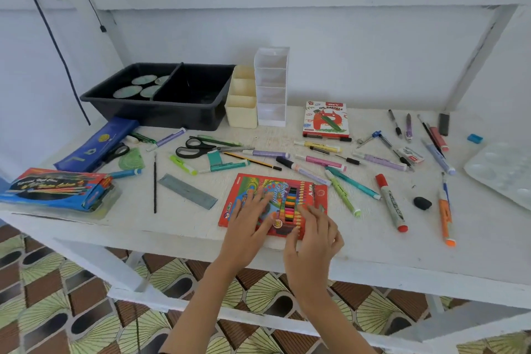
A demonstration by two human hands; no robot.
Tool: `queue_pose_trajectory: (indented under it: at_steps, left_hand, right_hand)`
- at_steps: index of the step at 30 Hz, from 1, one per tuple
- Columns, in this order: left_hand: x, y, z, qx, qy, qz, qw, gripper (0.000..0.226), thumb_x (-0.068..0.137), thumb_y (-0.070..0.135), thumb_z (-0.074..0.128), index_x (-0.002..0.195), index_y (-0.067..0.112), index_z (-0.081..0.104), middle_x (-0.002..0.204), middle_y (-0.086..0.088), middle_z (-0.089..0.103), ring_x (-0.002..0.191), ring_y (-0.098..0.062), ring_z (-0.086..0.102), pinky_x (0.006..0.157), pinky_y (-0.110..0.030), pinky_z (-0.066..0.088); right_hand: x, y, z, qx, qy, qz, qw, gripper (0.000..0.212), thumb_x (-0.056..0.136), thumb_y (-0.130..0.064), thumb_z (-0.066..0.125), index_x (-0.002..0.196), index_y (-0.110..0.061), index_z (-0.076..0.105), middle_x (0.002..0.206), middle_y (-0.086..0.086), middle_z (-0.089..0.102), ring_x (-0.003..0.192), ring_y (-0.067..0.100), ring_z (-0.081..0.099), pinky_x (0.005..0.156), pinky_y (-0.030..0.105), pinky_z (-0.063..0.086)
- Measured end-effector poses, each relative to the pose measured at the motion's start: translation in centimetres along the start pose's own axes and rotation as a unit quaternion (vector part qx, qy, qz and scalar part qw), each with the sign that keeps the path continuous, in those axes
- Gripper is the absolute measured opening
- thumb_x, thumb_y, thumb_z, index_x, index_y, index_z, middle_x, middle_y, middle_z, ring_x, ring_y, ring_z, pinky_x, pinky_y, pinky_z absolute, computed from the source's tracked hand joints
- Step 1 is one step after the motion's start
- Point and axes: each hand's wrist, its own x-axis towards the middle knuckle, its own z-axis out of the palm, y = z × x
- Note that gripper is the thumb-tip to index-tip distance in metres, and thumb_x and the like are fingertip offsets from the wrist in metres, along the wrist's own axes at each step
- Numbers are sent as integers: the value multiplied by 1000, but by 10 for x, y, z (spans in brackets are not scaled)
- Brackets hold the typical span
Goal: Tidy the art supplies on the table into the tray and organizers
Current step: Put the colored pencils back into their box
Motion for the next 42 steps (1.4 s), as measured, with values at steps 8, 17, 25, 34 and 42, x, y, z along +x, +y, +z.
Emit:
queue_pose_trajectory:
  at_steps: [8, 17, 25, 34, 42]
  left_hand:
    - [-5, -35, -53, -125, 207, -76, 967, 31, 97, 16, 48, 126, 26, 52, 140, 7, 45, 133, -7, 37, 107, -24, 32]
    - [47, -132, -143, 128, 229, -215, 941, 46, 101, 27, 32, 146, 17, 28, 155, -5, 21, 144, -19, 14, 116, -30, 8]
    - [66, -179, -142, 188, 199, -197, 941, 75, 87, 53, -4, 150, 18, 16, 158, -1, 9, 145, -13, -5, 111, -24, -16]
    - [72, -188, -138, 228, 202, -210, 929, 47, 93, 27, 33, 134, 12, 51, 142, -4, 47, 137, -20, 33, 111, -33, 12]
    - [73, -191, -135, 251, 196, -227, 920, 49, 97, 29, 23, 140, 15, 43, 147, -2, 40, 141, -16, 20, 110, -36, 17]
  right_hand:
    - [29, -40, 47, 144, -179, -35, 973, 28, 83, 4, 55, 92, -21, 63, 94, -7, 57, 97, 11, 48, 89, 31, 40]
    - [74, -111, 144, 207, -262, -112, 936, 38, 82, 9, 51, 74, -25, 66, 75, -17, 61, 82, 7, 57, 74, 22, 45]
    - [139, -173, 246, 188, -355, -184, 897, 20, 83, 0, 61, 84, -16, 74, 77, -10, 66, 73, 6, 60, 71, 17, 47]
    - [155, -228, 349, 40, -392, -291, 872, 14, 86, -31, 64, 93, -22, 73, 91, -5, 68, 87, 13, 49, 85, 33, 37]
    - [152, -236, 377, -108, -301, -314, 894, 26, 89, -41, 58, 102, -23, 69, 106, 1, 64, 105, 21, 51, 90, 37, 31]
